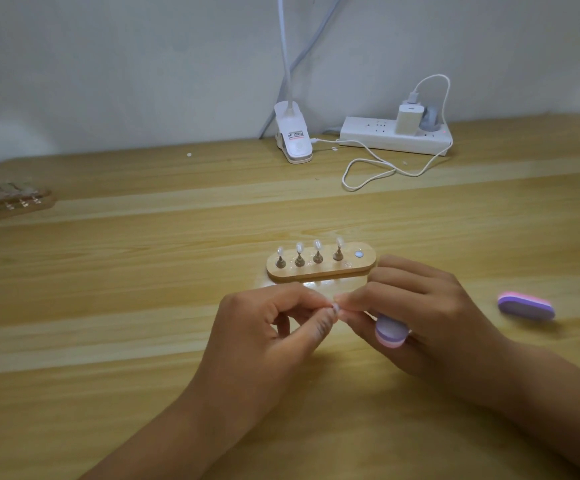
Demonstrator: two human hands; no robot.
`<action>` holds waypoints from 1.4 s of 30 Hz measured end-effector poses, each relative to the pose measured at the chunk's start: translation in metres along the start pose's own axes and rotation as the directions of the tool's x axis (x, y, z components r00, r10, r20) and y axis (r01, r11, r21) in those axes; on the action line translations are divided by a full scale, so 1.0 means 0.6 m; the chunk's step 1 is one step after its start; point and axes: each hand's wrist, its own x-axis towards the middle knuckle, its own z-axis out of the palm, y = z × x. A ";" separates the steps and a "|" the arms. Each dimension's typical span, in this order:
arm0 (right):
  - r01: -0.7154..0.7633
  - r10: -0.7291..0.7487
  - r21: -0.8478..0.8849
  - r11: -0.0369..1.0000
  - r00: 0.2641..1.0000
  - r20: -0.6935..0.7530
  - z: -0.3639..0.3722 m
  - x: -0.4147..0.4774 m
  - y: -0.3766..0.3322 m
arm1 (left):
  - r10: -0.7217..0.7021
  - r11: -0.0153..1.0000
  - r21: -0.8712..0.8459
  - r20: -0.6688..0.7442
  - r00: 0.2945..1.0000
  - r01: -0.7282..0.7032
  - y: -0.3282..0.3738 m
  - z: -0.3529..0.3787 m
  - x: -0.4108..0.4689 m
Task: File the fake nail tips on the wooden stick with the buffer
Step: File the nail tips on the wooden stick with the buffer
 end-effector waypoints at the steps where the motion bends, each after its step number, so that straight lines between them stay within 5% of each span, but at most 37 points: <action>1: -0.019 0.019 0.009 1.000 1.000 -0.009 -0.001 0.001 -0.001 | -0.014 1.000 -0.022 -0.001 1.000 0.014 0.000 0.000 0.002; 15: -0.177 0.177 0.081 0.981 0.984 0.000 -0.004 -0.001 -0.003 | -0.230 0.915 -0.304 0.143 0.963 0.264 -0.007 0.001 0.002; 24: -0.253 0.254 0.170 0.952 0.967 0.019 -0.008 0.003 -0.008 | -0.181 0.895 -0.381 0.166 0.969 0.233 -0.004 -0.004 0.001; 28: -0.204 0.206 0.119 0.972 0.978 -0.005 -0.007 0.000 -0.008 | -0.205 0.861 -0.439 0.162 0.965 0.257 -0.004 -0.004 0.002; 35: 0.061 -0.072 -0.234 0.970 0.997 -0.039 0.001 0.002 -0.007 | -0.247 0.852 -0.423 0.193 0.950 0.308 -0.004 0.000 0.004; 42: 0.044 -0.073 -0.261 0.964 0.992 -0.104 -0.005 0.000 0.001 | -0.207 0.837 -0.464 0.221 0.953 0.289 -0.006 0.000 0.003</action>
